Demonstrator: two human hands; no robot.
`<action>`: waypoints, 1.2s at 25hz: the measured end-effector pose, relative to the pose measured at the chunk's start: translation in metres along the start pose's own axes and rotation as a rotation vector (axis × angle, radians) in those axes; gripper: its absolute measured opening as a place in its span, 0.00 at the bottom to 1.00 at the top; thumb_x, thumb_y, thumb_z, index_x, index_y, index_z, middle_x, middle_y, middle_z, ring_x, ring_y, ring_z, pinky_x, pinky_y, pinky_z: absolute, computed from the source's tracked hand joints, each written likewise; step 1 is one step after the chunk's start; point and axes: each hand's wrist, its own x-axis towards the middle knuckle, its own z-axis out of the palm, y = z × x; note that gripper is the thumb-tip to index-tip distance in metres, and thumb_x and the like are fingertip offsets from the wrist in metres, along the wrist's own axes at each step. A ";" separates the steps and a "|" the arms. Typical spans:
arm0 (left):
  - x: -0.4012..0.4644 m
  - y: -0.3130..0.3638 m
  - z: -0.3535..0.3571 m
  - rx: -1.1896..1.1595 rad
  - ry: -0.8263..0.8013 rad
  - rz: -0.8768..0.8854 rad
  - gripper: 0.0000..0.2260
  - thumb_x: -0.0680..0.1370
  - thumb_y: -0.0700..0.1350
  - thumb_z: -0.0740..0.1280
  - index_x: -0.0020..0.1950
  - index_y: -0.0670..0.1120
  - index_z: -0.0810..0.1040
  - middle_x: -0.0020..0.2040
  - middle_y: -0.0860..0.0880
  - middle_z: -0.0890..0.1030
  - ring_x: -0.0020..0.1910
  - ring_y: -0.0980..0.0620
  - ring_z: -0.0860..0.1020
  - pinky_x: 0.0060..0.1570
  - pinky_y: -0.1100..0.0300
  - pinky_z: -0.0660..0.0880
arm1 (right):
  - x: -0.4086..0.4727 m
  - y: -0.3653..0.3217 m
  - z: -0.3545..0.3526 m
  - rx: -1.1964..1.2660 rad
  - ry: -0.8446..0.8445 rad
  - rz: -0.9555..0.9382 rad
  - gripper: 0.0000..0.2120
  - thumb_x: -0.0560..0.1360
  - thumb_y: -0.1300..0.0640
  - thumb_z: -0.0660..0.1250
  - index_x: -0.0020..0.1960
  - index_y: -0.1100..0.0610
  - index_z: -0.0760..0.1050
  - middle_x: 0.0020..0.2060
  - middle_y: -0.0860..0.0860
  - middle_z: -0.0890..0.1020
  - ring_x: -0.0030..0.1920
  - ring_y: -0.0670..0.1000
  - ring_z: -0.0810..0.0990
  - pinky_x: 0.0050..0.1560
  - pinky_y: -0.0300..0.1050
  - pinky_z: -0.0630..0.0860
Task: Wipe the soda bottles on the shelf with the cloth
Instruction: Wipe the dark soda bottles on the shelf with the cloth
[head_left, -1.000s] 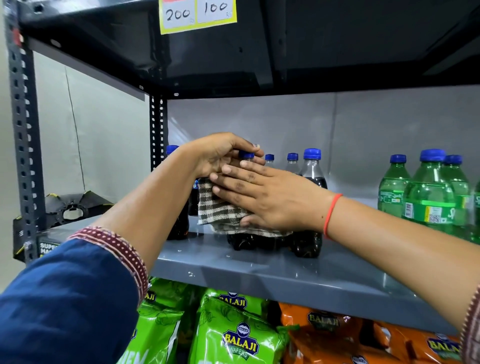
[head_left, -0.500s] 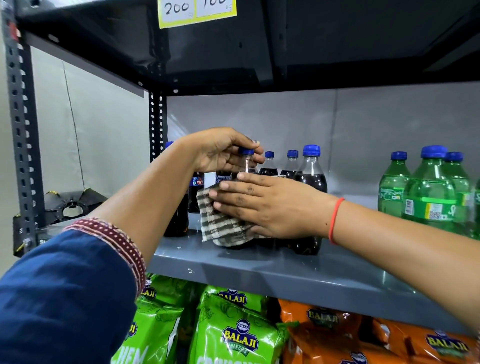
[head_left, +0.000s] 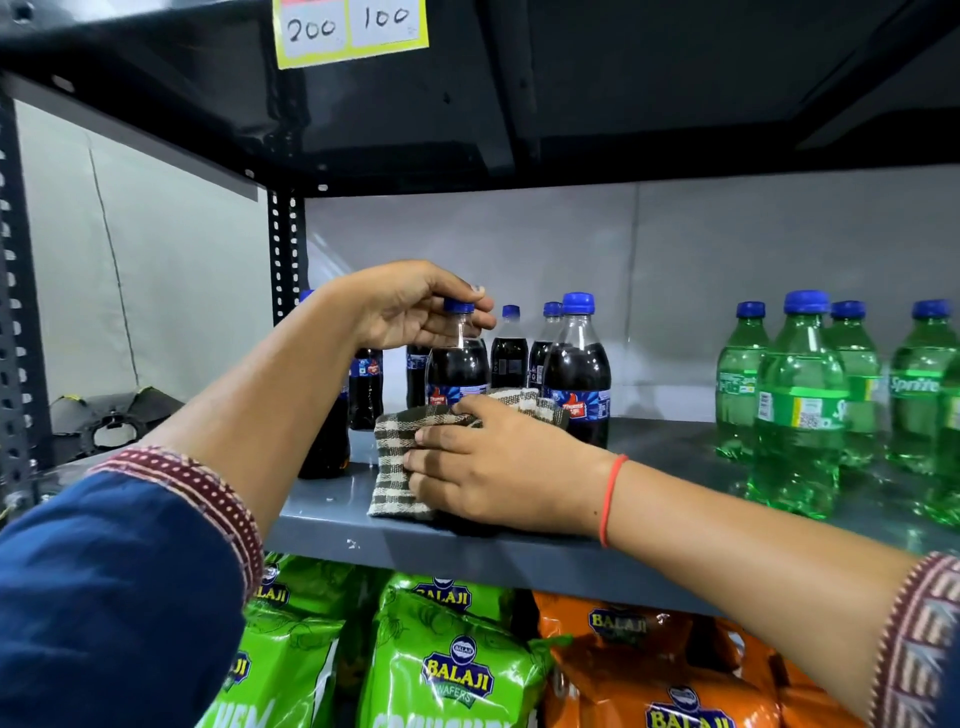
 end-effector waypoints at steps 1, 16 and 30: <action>0.000 0.000 0.001 0.012 0.006 -0.002 0.12 0.73 0.42 0.63 0.54 0.40 0.77 0.47 0.46 0.84 0.43 0.53 0.82 0.44 0.61 0.79 | -0.001 -0.004 -0.004 0.017 0.024 0.040 0.13 0.78 0.60 0.55 0.48 0.50 0.78 0.49 0.46 0.84 0.51 0.49 0.80 0.44 0.46 0.77; 0.027 0.037 0.092 0.180 0.197 0.292 0.08 0.73 0.48 0.65 0.45 0.44 0.78 0.47 0.45 0.79 0.44 0.49 0.75 0.49 0.60 0.73 | -0.100 0.012 -0.044 -0.046 0.081 0.229 0.15 0.76 0.61 0.58 0.61 0.56 0.75 0.58 0.52 0.80 0.58 0.55 0.78 0.53 0.53 0.77; 0.032 0.025 0.090 -0.032 -0.048 0.139 0.06 0.75 0.38 0.61 0.46 0.41 0.78 0.43 0.46 0.82 0.41 0.54 0.80 0.40 0.66 0.77 | -0.090 0.030 -0.007 -0.208 -0.070 0.230 0.27 0.77 0.43 0.50 0.68 0.60 0.66 0.67 0.53 0.71 0.68 0.52 0.67 0.69 0.51 0.61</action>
